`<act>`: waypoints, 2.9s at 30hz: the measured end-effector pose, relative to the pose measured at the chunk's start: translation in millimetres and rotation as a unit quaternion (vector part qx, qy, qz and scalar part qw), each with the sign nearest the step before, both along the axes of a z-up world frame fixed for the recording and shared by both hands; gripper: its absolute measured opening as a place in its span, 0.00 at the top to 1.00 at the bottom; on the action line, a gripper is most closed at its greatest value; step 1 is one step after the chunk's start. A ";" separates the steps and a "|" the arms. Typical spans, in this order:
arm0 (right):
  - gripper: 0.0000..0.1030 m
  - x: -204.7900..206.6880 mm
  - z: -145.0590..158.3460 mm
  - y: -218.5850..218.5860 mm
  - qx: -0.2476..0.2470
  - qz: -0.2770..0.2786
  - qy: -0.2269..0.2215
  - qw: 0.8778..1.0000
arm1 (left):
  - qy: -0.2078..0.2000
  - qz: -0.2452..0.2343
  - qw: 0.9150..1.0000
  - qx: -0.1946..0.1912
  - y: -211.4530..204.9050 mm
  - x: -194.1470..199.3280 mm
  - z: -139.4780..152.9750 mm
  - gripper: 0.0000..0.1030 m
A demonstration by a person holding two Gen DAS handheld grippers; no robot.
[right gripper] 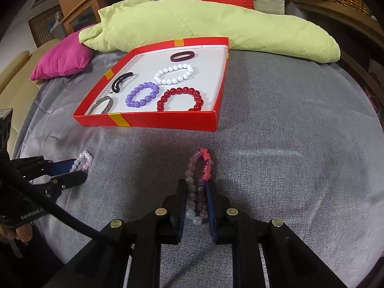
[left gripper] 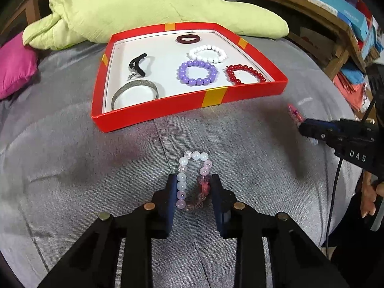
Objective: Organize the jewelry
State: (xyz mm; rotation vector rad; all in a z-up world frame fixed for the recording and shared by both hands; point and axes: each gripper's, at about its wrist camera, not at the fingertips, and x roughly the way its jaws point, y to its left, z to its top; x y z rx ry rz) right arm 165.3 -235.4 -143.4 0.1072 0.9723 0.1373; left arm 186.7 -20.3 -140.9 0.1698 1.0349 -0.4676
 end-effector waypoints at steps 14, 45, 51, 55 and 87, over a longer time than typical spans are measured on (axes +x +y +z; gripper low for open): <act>0.37 -0.8 6.6 -10.9 0.021 -0.016 -0.005 1.000 | -0.005 0.001 1.000 0.014 -5.0 1.0 -2.1 0.72; 0.86 0.1 10.6 -4.9 0.012 -0.015 -0.026 0.999 | -0.038 -0.010 0.999 0.030 -4.9 -8.6 6.3 0.80; 0.86 -0.1 12.4 -1.8 0.019 -0.007 -0.027 0.999 | -0.048 -0.017 0.998 0.025 -7.4 -11.2 12.1 0.82; 0.86 2.5 10.4 -4.3 0.032 -0.008 -0.011 0.999 | -0.046 -0.016 0.999 0.025 -7.9 -9.3 11.5 0.82; 0.84 1.6 1.4 -3.3 -0.014 -0.015 -0.012 1.000 | -0.011 -0.037 0.999 -0.001 -3.1 -11.8 8.8 0.41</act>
